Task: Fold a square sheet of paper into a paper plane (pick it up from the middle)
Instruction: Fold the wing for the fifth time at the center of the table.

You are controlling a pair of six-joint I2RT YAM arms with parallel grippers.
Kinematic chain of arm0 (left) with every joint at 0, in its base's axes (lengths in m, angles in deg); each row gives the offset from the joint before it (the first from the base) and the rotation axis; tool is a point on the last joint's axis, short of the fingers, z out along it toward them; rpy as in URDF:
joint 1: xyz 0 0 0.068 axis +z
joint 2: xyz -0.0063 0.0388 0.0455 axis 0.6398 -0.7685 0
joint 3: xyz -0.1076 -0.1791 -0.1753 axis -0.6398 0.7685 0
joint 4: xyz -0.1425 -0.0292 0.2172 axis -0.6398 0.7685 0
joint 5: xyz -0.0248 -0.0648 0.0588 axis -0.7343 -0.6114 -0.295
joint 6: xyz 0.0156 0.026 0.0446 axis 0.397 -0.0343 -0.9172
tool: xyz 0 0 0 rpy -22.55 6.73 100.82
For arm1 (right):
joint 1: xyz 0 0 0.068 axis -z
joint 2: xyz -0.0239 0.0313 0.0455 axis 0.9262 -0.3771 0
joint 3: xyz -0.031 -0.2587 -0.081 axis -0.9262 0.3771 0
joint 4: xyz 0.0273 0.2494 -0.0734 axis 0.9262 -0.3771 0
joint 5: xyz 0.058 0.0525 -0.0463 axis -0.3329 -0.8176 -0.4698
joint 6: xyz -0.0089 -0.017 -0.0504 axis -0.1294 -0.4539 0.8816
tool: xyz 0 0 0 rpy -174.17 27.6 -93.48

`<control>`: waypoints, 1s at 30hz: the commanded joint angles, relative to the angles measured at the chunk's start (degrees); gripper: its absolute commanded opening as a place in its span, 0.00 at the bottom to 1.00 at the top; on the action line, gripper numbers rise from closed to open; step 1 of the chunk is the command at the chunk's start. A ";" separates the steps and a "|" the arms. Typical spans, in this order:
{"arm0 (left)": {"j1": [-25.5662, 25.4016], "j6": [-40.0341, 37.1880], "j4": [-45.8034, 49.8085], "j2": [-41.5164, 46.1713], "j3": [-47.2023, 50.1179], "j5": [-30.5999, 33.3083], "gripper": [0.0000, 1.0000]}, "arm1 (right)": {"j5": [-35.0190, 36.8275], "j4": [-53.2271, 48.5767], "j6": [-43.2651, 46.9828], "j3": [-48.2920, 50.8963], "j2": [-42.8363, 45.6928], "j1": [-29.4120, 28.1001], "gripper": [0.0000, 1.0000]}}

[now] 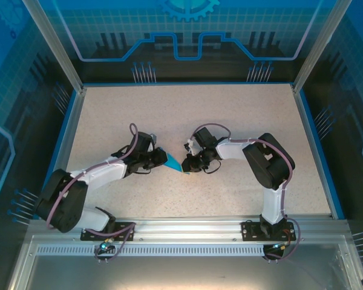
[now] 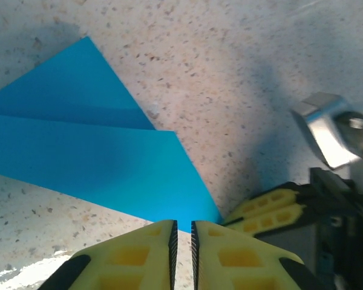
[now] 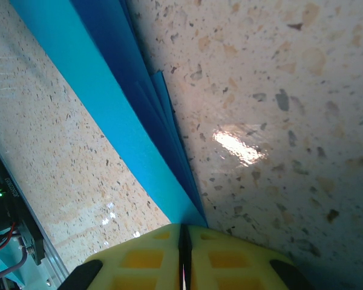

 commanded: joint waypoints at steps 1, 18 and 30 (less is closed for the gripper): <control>-0.08 -0.01 -2.89 -2.75 -0.57 0.41 0.17 | 8.16 -4.79 0.59 2.98 -2.62 -0.77 0.11; 0.17 1.43 -4.49 -10.99 -0.13 8.90 0.11 | 5.01 -0.33 0.69 1.97 7.02 -1.45 0.21; 0.16 1.79 -3.53 -11.61 -0.30 9.15 0.11 | 11.35 -8.10 1.31 -10.50 -0.73 -6.51 0.16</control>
